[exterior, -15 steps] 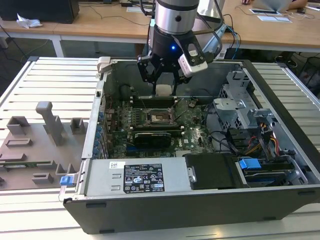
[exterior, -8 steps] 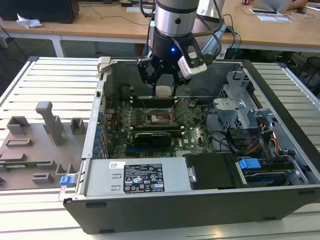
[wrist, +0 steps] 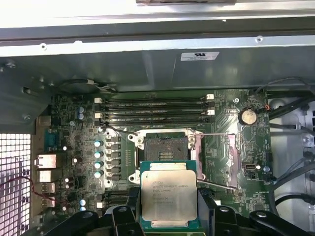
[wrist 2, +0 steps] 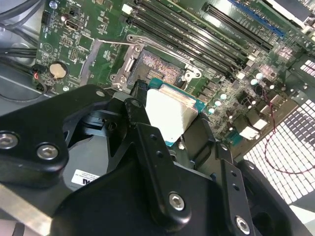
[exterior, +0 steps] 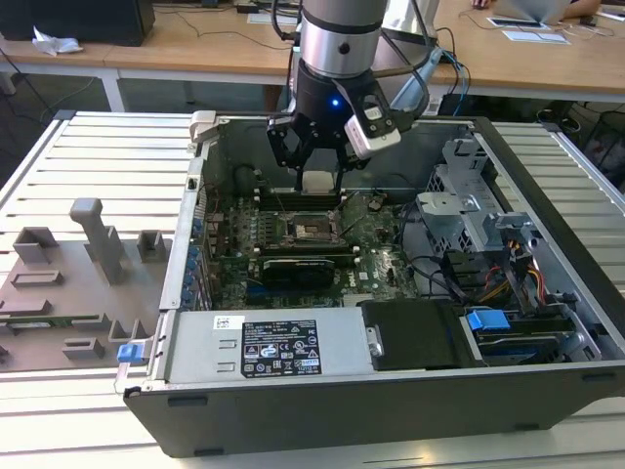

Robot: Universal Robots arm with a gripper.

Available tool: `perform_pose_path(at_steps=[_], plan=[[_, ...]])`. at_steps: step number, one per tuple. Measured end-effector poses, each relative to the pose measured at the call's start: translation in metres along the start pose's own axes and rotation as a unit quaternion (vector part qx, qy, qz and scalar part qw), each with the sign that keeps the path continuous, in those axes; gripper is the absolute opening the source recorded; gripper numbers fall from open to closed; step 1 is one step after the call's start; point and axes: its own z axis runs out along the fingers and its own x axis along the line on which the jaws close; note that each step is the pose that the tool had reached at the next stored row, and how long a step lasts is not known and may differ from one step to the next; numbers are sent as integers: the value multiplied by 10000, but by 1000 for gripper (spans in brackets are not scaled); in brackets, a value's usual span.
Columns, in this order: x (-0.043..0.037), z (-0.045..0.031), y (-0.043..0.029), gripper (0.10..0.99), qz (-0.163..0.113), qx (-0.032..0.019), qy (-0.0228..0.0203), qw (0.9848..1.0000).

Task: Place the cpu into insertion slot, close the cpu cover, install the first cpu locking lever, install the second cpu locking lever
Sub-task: 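Place the cpu into insertion slot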

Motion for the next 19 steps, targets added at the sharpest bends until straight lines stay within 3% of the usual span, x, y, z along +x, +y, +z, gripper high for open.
perform_pose_path(at_steps=[19], plan=[[-4,199,-17,545,0,0,0,10000]])
